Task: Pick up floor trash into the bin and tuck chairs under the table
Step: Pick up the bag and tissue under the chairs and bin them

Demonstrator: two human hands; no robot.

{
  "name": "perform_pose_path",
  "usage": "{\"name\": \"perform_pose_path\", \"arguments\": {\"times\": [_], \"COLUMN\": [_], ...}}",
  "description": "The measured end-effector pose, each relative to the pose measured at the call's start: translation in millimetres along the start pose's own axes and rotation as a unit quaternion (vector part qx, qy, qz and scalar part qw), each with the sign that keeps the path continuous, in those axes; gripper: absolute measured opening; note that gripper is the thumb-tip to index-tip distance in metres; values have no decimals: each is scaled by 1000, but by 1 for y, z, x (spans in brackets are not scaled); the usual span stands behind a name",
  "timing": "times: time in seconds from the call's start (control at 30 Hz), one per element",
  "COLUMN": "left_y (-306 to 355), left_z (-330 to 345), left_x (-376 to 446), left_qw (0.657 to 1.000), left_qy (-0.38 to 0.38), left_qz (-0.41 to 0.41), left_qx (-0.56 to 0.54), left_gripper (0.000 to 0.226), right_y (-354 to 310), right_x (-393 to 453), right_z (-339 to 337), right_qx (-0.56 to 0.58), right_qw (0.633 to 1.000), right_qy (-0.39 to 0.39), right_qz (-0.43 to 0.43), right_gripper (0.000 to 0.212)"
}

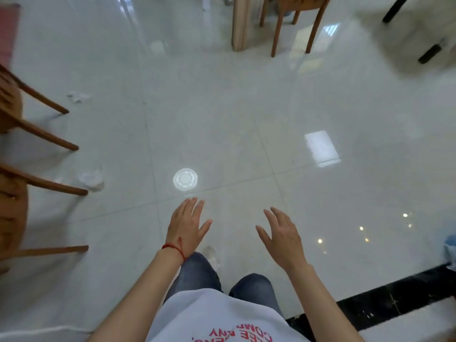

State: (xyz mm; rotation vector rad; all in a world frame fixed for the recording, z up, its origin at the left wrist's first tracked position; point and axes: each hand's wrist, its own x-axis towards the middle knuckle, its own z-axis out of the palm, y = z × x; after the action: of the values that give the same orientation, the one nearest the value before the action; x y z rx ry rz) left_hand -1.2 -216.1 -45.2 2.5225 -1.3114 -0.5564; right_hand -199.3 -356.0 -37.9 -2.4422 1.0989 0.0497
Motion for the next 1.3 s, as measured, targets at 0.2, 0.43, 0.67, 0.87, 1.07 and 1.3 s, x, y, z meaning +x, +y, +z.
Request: {"name": "perform_pose_path", "arguments": {"times": [0.2, 0.43, 0.67, 0.87, 1.07, 1.3], "left_y": [-51, -84, -106, -115, -128, -174], "left_z": [-34, -58, -77, -114, -149, -171], "left_x": [25, 65, 142, 229, 298, 357], "left_qw": [998, 995, 991, 987, 982, 973], "left_qy": [29, 48, 59, 73, 97, 88], "left_qz": [-47, -83, -114, -137, -159, -208], "left_qx": [-13, -25, -28, -35, -38, -51], "left_gripper": [56, 57, 57, 57, 56, 57], "right_y": [-53, -77, -88, -105, -133, -175], "right_x": [61, 126, 222, 325, 419, 509], "right_z": [0, -2, -9, -40, -64, -61], "right_qx": [-7, -24, -29, -33, -41, -35], "right_qw": [999, 997, 995, 992, 987, 982], "right_qy": [-9, -33, -61, -57, -60, -68], "right_qz": [-37, -60, -80, -110, -147, -170], "right_gripper": [50, 51, 53, 51, 51, 51]}}
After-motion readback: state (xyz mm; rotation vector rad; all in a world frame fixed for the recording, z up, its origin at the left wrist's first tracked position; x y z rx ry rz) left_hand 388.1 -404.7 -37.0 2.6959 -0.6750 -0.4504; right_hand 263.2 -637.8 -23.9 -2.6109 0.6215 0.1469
